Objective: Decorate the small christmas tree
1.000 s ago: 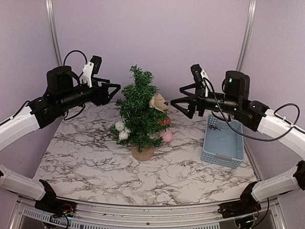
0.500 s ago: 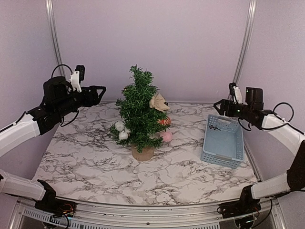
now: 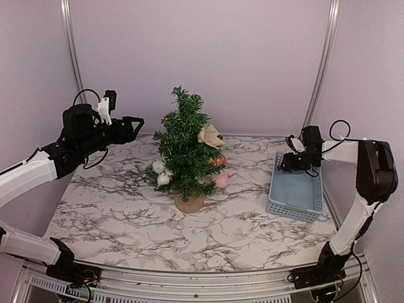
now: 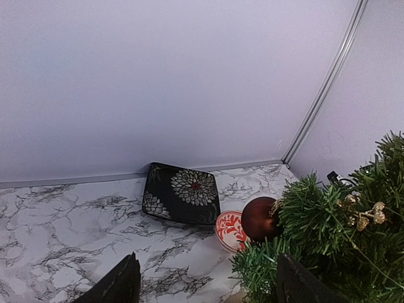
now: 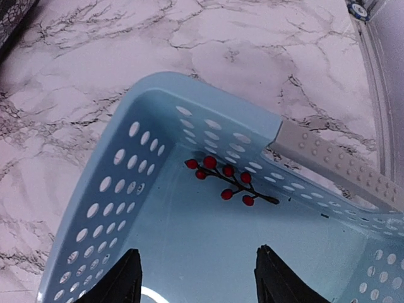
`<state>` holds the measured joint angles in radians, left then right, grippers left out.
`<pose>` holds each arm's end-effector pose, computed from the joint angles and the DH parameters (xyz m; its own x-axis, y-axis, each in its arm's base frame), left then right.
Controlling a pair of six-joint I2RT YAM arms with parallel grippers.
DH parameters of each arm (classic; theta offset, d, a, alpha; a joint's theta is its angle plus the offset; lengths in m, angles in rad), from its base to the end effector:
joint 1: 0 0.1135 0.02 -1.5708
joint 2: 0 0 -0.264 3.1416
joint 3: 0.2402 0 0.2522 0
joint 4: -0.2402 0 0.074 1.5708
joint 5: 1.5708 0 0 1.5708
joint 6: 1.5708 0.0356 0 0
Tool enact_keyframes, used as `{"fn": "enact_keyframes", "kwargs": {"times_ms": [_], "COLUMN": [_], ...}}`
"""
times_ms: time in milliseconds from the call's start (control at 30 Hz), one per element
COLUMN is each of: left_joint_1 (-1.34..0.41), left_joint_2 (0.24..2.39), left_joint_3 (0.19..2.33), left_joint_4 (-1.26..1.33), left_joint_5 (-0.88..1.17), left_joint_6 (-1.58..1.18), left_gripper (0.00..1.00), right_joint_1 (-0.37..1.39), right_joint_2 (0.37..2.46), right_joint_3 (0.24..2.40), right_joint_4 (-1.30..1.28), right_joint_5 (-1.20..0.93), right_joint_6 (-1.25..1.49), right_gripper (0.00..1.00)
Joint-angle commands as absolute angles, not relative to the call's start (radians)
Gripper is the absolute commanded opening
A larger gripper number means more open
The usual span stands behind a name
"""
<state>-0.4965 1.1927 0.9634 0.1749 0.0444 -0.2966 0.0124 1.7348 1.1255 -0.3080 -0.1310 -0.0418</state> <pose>0.2491 -0.1367 0.3556 -0.1962 -0.2258 -0.9542 0.4784 0.8274 -0.2941 0.3647 0.0092 0.1962 -0.7894 -0.0512 -0.6118 -0.1248 0.9891 0.0782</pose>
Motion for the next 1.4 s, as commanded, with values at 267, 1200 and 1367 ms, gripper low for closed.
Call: {"fn": "enact_keyframes", "kwargs": {"times_ms": [267,1200,1367], "left_joint_1": [-0.492,-0.492,-0.492], "left_joint_2": [1.210,1.209,1.205], "left_joint_3": [0.967,0.966,0.963], "left_joint_4": [0.210,0.216,0.219], "left_joint_5": [0.058,0.063,0.066], "left_joint_6": [-0.295,-0.291,-0.295], "left_gripper": [0.75,0.75,0.75], "right_joint_1": [0.013,0.025,0.068], "right_joint_2": [1.884,1.980,1.879], "right_joint_3": [1.220,1.212,1.108], "right_joint_4": [-0.237,-0.217,-0.257], "right_joint_5": [-0.048,-0.096,-0.088], "right_joint_6": [-0.125,-0.088,-0.025], "right_gripper": [0.59,0.32,0.25]}}
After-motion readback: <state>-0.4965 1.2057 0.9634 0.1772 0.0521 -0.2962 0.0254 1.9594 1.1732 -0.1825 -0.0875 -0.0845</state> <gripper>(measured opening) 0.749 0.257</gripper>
